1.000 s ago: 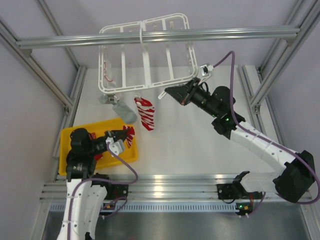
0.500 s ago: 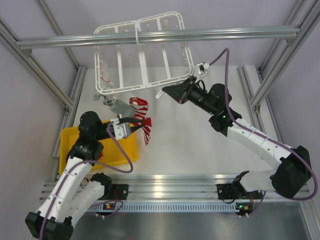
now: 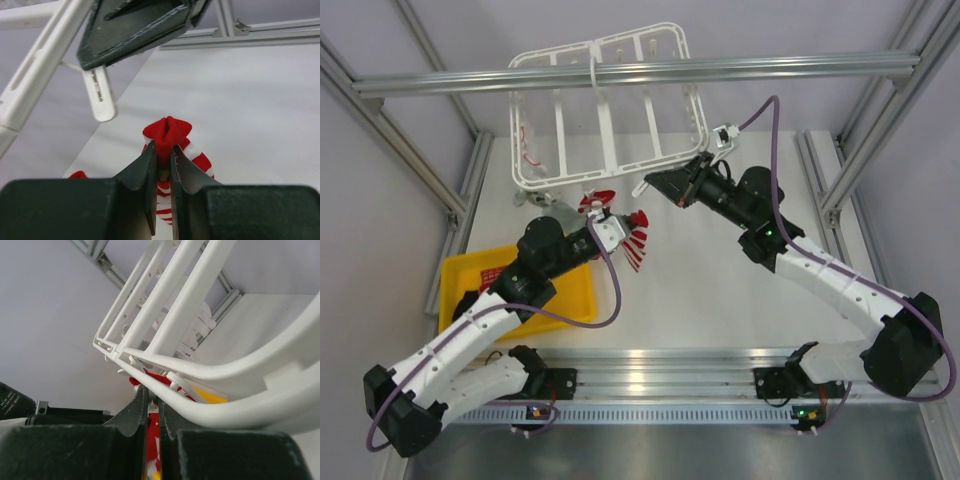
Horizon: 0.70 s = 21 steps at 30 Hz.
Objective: Clip the socks to the hanger
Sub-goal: Clamp the sock onto the hanger.
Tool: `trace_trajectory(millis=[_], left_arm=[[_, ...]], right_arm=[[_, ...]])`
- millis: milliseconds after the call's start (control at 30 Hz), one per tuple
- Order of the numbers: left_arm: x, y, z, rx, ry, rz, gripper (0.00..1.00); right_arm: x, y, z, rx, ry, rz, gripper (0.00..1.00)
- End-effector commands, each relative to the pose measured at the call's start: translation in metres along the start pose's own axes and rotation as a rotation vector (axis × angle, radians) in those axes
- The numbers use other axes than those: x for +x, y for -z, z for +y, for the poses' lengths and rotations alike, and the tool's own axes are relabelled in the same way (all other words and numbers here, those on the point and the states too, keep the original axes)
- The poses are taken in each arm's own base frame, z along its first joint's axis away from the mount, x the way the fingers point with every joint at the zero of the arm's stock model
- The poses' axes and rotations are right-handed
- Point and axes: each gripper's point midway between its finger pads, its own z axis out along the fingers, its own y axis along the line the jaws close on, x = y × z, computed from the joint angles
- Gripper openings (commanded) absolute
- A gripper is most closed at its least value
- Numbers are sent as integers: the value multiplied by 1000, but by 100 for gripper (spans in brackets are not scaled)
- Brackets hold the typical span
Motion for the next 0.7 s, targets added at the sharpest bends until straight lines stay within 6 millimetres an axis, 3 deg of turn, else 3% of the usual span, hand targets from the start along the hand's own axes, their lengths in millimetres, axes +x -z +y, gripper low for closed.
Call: trace_trajectory(millis=[0, 133, 433, 667], left_arm=[[-24, 8, 41, -221, -48, -80, 0], [-30, 12, 45, -255, -104, -134, 0], [-17, 8, 42, -255, -255, -126, 0], [-21, 10, 40, -290, -495, -167, 0]], right_arm=[[-19, 5, 21, -54, 29, -37, 0], [-17, 2, 19, -47, 31, -28, 0], [-17, 2, 23, -60, 17, -11, 0], [-6, 3, 16, -42, 21, 28, 0]])
